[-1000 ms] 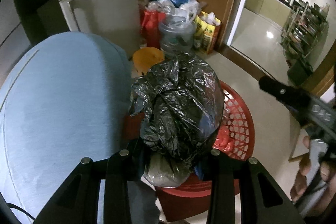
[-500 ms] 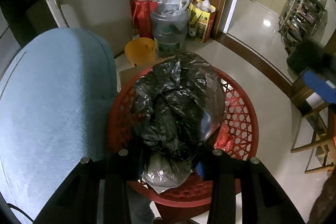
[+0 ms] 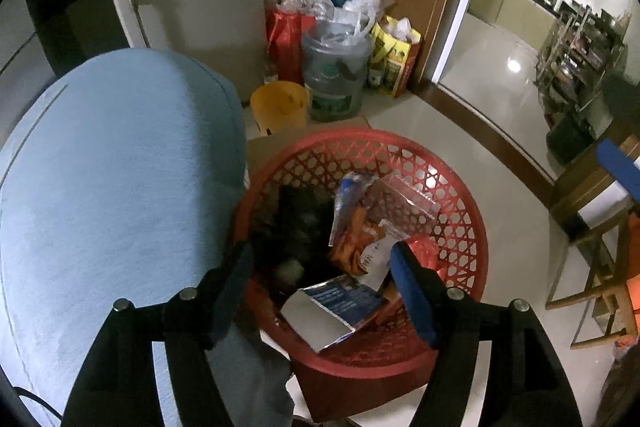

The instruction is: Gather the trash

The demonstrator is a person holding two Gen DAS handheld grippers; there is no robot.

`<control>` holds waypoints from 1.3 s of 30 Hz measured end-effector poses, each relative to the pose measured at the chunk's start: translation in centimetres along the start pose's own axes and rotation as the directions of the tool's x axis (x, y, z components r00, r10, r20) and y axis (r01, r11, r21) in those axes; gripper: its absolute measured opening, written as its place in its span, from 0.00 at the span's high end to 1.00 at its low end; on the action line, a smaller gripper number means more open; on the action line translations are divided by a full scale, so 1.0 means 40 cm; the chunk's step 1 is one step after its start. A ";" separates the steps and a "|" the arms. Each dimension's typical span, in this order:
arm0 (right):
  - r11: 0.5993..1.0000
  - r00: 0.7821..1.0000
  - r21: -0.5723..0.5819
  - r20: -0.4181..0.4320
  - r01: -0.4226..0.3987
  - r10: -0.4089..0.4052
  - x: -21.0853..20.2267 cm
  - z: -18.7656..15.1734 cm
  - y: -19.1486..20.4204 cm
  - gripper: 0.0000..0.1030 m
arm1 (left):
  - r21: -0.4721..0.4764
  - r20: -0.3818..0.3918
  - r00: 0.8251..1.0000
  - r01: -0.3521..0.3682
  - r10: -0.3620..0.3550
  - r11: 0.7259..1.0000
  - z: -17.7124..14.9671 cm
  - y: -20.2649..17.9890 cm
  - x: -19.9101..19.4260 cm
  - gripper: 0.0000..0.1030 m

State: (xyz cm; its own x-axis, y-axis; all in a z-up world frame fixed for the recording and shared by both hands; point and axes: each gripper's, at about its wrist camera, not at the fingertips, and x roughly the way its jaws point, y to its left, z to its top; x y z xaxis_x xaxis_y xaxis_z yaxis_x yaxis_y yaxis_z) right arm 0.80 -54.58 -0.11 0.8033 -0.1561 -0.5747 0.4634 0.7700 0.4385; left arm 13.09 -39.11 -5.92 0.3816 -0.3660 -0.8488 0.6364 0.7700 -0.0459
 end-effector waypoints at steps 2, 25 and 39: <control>1.000 1.000 -0.013 -0.018 0.013 -0.013 0.002 -0.011 0.012 0.21 | -0.007 0.023 1.000 -0.002 0.002 1.000 -0.006 0.012 -0.028 0.30; 0.955 0.990 -0.296 -0.125 0.020 -0.059 -0.041 -0.320 0.260 0.00 | -0.268 0.287 0.908 -0.230 0.306 0.936 -0.293 0.307 -0.419 0.04; 0.928 0.994 -0.370 -0.081 0.039 -0.074 -0.107 -0.434 0.320 0.00 | -0.363 0.288 0.891 -0.237 0.350 0.901 -0.411 0.299 -0.474 0.04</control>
State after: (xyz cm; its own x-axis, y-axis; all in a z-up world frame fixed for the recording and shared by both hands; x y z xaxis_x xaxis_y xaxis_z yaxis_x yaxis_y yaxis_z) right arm -3.19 -33.31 -4.01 0.7339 -0.1619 -0.6597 0.3232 0.9374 0.1295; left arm 2.46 -14.36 0.97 0.7563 -0.2074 -0.6205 0.2400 0.9703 -0.0318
